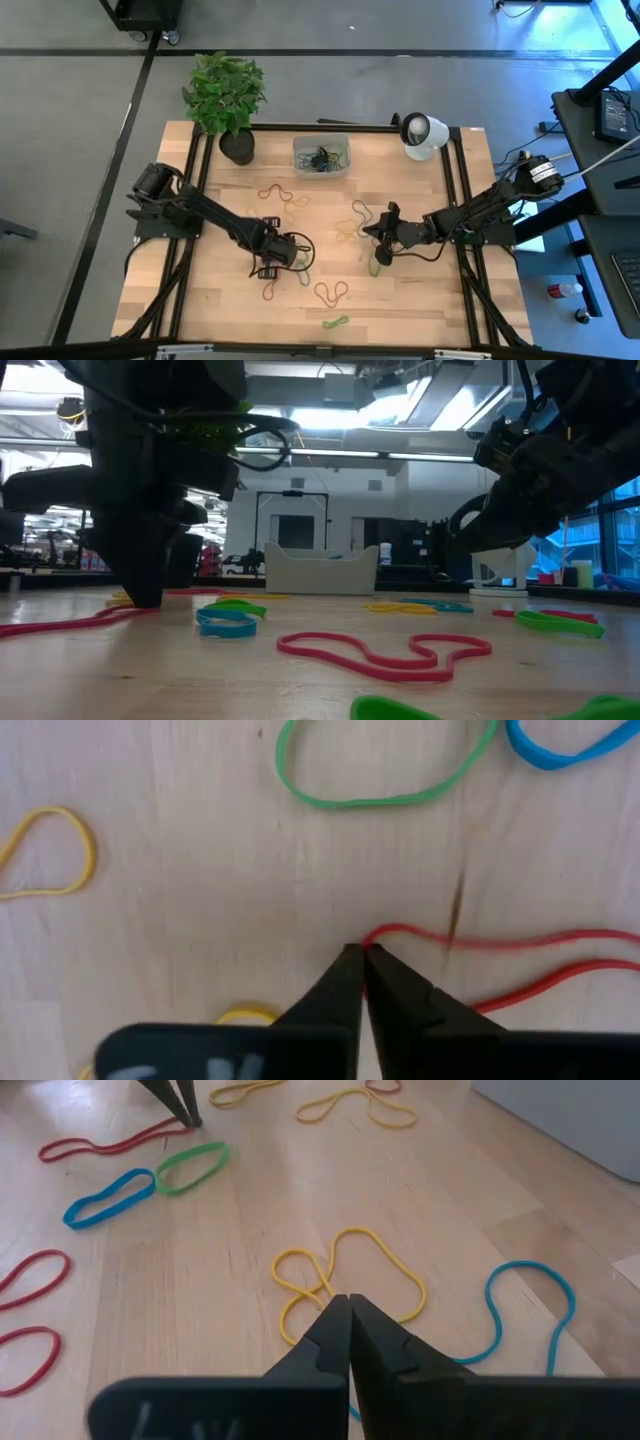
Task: Pick and place rubber bands into bin
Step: Put the red rubber band into the gray bin
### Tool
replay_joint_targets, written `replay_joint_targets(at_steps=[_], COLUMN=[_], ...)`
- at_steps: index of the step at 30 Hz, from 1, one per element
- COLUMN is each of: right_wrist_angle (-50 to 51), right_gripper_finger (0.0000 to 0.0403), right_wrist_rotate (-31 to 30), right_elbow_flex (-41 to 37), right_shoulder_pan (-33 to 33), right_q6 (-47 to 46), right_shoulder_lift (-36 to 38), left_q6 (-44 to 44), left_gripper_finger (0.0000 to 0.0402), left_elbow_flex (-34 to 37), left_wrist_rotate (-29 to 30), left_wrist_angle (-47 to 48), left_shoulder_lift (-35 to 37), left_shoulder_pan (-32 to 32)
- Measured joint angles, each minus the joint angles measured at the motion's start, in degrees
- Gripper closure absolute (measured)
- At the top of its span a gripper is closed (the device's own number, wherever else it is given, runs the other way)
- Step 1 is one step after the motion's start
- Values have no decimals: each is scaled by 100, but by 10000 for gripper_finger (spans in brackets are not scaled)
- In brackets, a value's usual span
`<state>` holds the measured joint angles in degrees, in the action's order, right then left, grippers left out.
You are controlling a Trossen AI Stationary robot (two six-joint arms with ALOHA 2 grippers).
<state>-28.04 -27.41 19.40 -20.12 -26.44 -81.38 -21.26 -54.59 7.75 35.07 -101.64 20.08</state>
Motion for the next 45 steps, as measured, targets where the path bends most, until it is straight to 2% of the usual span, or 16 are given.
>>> replay_joint_targets(at_steps=[4,9,16,20,23,26,31,37,45], right_wrist_angle=[1,1,5,-19,-42,-47,-49,-48,-47], right_gripper_finger=[398,398,398,398,398,398,398,398,398], right_wrist_rotate=[1,-1,-3,-3,-6,-6,-6,-10,-10], right_elbow_flex=[0,0,0,0,0,0,0,0,0], right_shoulder_pan=[0,0,0,0,0,0,0,0,0], right_q6=[-1,11,79,125,127,124,143,189,292], right_shoulder_lift=[0,0,0,0,0,0,0,0,0], left_q6=[20,135,428,735,913,1357,2134,3140,3763], left_gripper_finger=[399,400,400,400,400,400,400,400,400], left_elbow_flex=[-102,-664,-1824,-2485,-2882,-3161,-3293,-3293,-3293], left_wrist_rotate=[-59,-191,706,1536,2249,2535,2483,1687,1213], left_wrist_angle=[131,913,2226,2814,3143,3116,2573,1396,461], left_shoulder_lift=[138,310,362,357,365,365,365,365,358], left_shoulder_pan=[-4,22,9,-126,-341,-733,-1672,-2808,-3937])
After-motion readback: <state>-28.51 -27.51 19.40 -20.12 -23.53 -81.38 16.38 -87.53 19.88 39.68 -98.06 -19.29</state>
